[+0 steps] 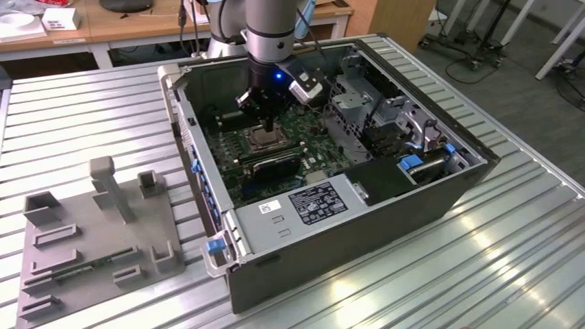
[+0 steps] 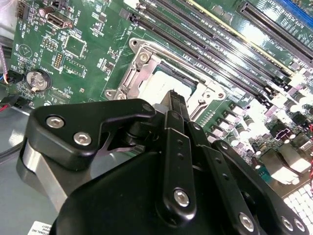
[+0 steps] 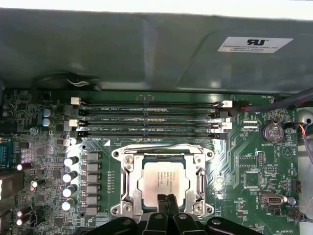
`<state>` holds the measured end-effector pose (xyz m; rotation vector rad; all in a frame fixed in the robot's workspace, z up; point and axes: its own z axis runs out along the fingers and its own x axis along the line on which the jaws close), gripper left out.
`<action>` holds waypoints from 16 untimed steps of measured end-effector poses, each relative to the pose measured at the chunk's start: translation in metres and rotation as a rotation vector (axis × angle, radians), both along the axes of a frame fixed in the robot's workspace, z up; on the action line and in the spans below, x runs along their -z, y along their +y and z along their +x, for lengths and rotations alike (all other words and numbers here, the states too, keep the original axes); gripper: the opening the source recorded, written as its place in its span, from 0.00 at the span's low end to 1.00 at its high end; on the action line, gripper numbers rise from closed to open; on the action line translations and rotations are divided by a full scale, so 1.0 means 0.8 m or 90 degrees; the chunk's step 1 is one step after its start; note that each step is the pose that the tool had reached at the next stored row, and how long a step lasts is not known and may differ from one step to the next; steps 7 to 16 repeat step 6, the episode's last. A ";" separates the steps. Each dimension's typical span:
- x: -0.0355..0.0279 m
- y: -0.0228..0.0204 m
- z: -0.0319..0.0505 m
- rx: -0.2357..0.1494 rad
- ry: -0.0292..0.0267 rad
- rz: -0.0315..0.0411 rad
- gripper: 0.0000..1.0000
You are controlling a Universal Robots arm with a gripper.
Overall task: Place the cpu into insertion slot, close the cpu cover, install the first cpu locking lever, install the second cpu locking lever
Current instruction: 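Install the second cpu locking lever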
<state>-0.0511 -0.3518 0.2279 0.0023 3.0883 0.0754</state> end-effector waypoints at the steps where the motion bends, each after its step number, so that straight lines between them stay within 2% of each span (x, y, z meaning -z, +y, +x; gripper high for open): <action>1: -0.0002 0.0000 0.000 0.000 0.0004 0.0000 0.10; 16: -0.0002 0.0000 0.000 0.000 0.0006 0.0000 0.10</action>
